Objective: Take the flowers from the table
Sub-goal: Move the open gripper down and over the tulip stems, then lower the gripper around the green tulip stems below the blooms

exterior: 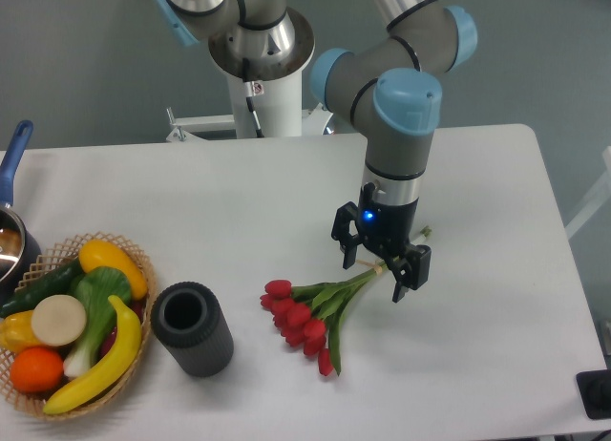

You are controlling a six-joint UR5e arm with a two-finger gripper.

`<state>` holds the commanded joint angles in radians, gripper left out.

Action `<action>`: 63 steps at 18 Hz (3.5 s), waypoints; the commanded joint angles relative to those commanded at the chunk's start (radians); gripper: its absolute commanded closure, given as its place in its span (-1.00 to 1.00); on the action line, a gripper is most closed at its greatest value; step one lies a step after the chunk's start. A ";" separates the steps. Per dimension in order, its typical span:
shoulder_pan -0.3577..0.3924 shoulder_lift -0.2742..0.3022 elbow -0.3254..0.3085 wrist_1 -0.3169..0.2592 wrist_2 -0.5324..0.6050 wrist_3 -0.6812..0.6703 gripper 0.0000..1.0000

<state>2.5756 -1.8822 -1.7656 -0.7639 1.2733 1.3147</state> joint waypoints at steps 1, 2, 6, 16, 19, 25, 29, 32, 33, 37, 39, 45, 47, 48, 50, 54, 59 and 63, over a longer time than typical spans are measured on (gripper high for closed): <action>-0.002 -0.002 -0.005 0.000 -0.008 -0.008 -1.00; -0.002 -0.005 -0.011 0.000 -0.008 -0.014 -1.00; -0.015 -0.025 -0.049 -0.006 -0.009 -0.020 -1.00; -0.020 -0.052 -0.086 -0.014 0.044 -0.092 -1.00; -0.022 -0.058 -0.080 -0.015 0.047 -0.112 -1.00; -0.011 -0.058 -0.086 -0.017 0.054 -0.112 -1.00; -0.009 -0.057 -0.100 -0.023 0.057 -0.114 -1.00; 0.000 -0.060 -0.103 -0.032 0.057 -0.114 -1.00; 0.003 -0.060 -0.104 -0.037 0.057 -0.112 -1.00; -0.003 -0.078 -0.101 -0.049 0.057 -0.109 -1.00; -0.008 -0.097 -0.100 -0.048 0.070 -0.112 -1.00; -0.020 -0.123 -0.094 -0.041 0.070 -0.112 -1.00; -0.020 -0.132 -0.092 -0.038 0.070 -0.112 -1.00; -0.020 -0.133 -0.091 -0.038 0.070 -0.112 -1.00; -0.020 -0.135 -0.087 -0.038 0.070 -0.109 -1.00; -0.020 -0.143 -0.080 -0.037 0.070 -0.106 -1.00; -0.023 -0.166 -0.075 -0.031 0.075 -0.104 -1.00; -0.023 -0.169 -0.075 -0.031 0.074 -0.103 -1.00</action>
<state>2.5525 -2.0509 -1.8408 -0.7946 1.3469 1.2118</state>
